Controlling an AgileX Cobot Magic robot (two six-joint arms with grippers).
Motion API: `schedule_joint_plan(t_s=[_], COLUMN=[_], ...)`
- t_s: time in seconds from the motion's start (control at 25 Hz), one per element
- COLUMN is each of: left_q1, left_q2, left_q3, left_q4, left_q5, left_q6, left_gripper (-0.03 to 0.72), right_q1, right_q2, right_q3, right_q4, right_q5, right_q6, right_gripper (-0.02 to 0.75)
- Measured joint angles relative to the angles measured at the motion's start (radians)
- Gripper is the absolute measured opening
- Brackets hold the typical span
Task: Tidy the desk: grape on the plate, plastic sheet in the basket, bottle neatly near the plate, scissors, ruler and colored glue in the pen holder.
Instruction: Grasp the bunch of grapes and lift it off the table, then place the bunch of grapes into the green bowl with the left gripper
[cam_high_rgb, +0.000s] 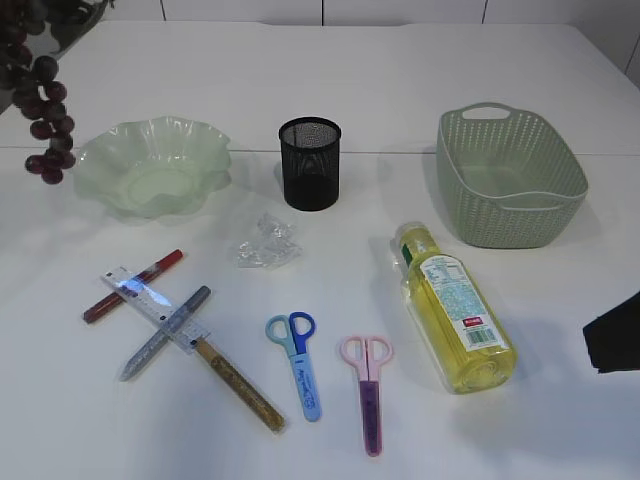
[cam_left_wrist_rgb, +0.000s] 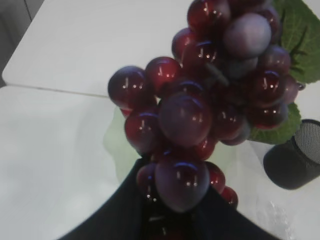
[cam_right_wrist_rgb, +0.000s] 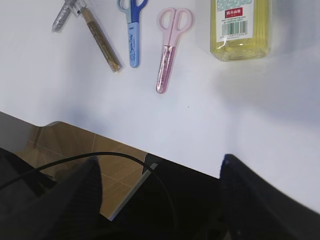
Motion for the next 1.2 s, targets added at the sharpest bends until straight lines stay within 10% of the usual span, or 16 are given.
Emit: schedule_joint_plan(t_s=[1.2], left_q1=[0.004], left_q2=[0.632], left_q3=[-0.205], left_q4=[0.016], left_q5=[-0.383], left_q6=[0.001], left_gripper=[0.123], right_q1=[0.000], right_q2=[0.002], right_q3=[0.000], right_q4=[0.000], right_q5=[-0.023], right_q6=[0.000], right_gripper=[0.563])
